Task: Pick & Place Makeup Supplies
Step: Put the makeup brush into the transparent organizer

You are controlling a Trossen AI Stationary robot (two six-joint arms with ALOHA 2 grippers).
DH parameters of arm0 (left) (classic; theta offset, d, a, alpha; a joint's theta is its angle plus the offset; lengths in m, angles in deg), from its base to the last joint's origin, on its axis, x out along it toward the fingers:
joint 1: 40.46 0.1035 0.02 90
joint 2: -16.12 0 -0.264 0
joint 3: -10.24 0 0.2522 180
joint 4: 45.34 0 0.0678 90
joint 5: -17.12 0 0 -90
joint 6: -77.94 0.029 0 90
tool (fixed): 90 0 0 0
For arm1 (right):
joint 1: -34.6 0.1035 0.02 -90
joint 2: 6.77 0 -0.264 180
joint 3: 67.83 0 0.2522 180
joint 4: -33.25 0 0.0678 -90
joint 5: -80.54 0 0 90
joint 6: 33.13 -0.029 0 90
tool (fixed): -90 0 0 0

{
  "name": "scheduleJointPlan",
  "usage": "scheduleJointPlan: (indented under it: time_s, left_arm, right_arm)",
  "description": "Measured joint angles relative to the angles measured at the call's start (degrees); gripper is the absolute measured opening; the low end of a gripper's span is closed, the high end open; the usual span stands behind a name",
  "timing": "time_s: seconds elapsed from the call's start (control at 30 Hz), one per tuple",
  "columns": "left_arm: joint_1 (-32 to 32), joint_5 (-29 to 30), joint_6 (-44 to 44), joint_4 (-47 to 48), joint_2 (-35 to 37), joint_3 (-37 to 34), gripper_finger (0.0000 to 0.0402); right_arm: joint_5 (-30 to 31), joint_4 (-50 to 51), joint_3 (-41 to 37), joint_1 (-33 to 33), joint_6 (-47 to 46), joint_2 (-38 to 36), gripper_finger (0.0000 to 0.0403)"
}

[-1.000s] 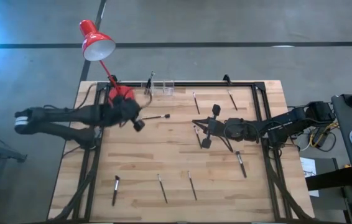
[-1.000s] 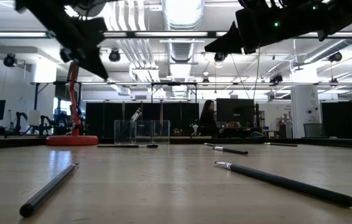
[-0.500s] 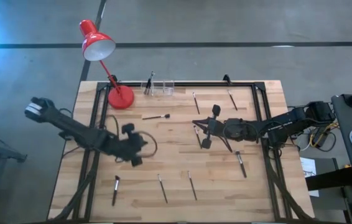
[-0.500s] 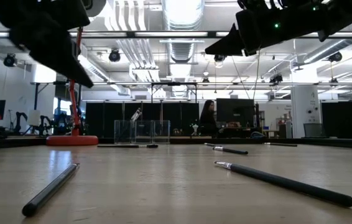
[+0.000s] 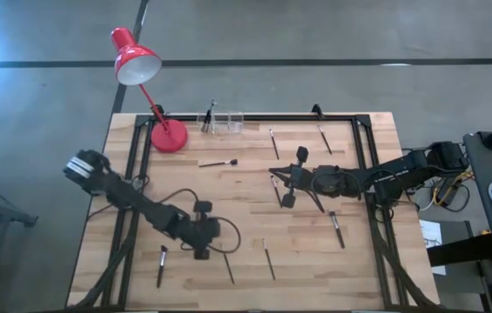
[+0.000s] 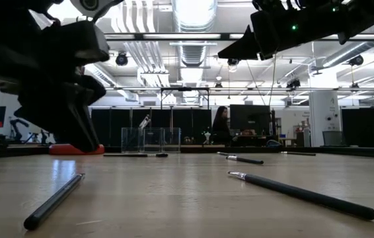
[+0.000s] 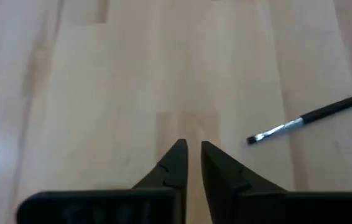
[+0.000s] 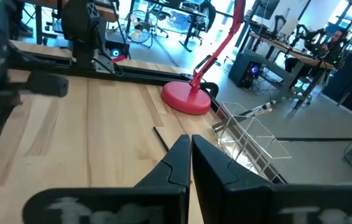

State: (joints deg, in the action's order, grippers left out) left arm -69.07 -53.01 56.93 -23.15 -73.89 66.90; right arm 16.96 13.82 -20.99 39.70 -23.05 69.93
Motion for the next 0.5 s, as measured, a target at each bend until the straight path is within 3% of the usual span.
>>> scheduleJointPlan:
  time_s: [0.3,0.5]
  left_arm:
    - [-0.79,-8.22,5.14,0.16,-3.89,5.78,0.0073]
    - [-1.08,-8.73,7.47,1.18,-4.40,5.70,0.0073]
  right_arm:
    - [0.00,-0.04,-0.51,0.00,-0.08,0.00,0.0008]
    - [0.01,-0.05,-0.54,0.00,-0.18,0.00,0.0009]
